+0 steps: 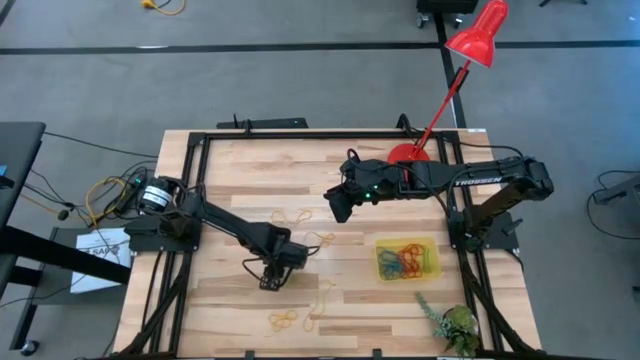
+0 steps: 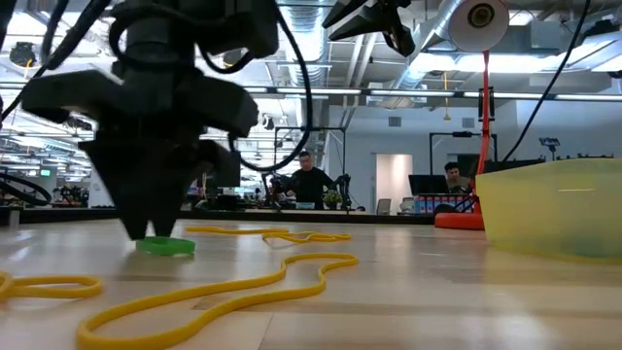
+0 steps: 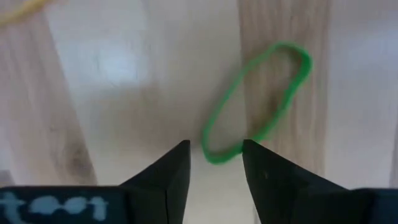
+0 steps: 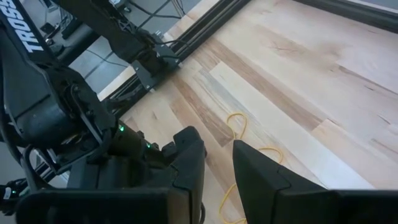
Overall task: Pick and place items into bin
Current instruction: Put the green rubber band into the yellow bin
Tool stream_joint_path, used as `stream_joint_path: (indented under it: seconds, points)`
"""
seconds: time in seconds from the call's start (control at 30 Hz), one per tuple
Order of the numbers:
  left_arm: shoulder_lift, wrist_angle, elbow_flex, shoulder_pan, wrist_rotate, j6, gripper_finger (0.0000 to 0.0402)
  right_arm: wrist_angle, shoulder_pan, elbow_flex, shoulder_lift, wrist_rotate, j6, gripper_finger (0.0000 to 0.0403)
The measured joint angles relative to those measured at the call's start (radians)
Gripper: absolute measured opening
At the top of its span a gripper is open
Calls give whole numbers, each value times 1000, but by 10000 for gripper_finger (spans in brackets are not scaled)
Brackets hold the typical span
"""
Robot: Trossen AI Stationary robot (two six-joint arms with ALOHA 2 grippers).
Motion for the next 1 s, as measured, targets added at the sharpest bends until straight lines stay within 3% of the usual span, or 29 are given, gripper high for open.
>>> stream_joint_path:
  seconds: [0.23, 0.5, 0.77, 1.0]
  points:
    - [-6, 17, -32, -4, -28, -32, 123, 0, 0, 0, 0, 0, -1, 79]
    - [-6, 70, -48, -2, 1, -58, 12, 1, 0, 0, 0, 0, -1, 79]
    - [-10, -8, -1, 17, 22, -51, 1, 1, 0, 0, 0, 0, 0, 79]
    - [-133, -81, 65, 82, 5, -30, 0, -22, 11, 0, 0, -1, 2, 79]
